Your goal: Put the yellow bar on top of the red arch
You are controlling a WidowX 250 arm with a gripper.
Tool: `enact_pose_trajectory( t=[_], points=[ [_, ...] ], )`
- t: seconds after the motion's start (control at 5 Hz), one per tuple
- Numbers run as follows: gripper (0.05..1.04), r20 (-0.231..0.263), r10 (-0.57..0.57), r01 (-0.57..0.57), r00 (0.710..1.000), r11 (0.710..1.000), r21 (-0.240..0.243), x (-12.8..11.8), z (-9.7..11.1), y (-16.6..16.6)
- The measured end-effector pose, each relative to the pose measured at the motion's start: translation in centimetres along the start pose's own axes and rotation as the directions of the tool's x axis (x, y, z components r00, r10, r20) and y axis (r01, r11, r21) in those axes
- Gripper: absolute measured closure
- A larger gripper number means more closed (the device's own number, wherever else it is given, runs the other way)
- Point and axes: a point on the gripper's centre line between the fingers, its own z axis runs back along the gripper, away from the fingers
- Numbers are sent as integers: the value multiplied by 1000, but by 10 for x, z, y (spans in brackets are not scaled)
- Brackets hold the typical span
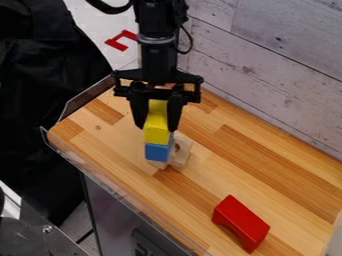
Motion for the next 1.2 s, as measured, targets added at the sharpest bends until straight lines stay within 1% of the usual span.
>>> enact_pose_trajectory(
  t=[0.2,0.4,0.6,0.8,1.0,1.2],
  points=[
    [536,2,10,-10,1000,1000,7,-2,1,1],
    [537,30,34,-35,999,999,21,-7,13,0],
    [536,105,132,-137,986,990,37,-23,31,-14],
    [537,167,218,-227,962,973,38,-33,39,-28],
    [537,181,347,-351,920,936,-8,-50,28,-59],
    [536,118,533,-528,838,846,-72,-66,-8,-89]
  ],
)
